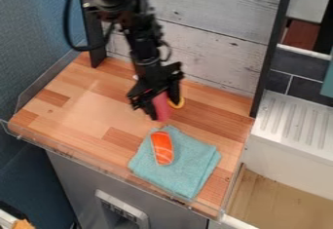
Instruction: Move the red object in the middle of the table
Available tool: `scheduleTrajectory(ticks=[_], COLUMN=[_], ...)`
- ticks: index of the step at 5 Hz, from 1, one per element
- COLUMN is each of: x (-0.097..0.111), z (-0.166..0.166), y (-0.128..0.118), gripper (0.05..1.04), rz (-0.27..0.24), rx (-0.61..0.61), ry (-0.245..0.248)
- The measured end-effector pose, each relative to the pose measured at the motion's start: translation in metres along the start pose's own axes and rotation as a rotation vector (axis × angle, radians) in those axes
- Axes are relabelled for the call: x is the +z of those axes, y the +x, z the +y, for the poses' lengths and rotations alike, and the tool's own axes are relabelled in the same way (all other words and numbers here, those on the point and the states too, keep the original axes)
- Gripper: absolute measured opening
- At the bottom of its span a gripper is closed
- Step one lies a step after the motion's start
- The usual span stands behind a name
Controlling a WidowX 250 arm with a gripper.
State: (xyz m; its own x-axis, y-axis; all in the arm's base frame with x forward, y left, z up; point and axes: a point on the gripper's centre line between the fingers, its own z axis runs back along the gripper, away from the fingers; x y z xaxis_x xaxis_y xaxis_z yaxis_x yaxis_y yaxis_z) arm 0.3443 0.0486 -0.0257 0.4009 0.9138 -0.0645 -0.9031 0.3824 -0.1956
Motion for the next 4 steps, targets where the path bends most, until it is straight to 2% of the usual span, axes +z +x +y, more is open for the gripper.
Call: scheduleTrajectory(ticks=[1, 2, 3, 4], x=[0.001, 0.004, -0.002, -0.006], z=[0.017, 0.027, 0.040, 0.045], y=[0.012, 0.025, 0.034, 0.036], gripper=[0.735, 0.735, 0.734, 0.734], rz=[0.058, 0.086, 0.130, 0.154], rx=[0.149, 0.252, 0.330, 0.370], ry=[-0.049, -0.100, -0.140, -0.166])
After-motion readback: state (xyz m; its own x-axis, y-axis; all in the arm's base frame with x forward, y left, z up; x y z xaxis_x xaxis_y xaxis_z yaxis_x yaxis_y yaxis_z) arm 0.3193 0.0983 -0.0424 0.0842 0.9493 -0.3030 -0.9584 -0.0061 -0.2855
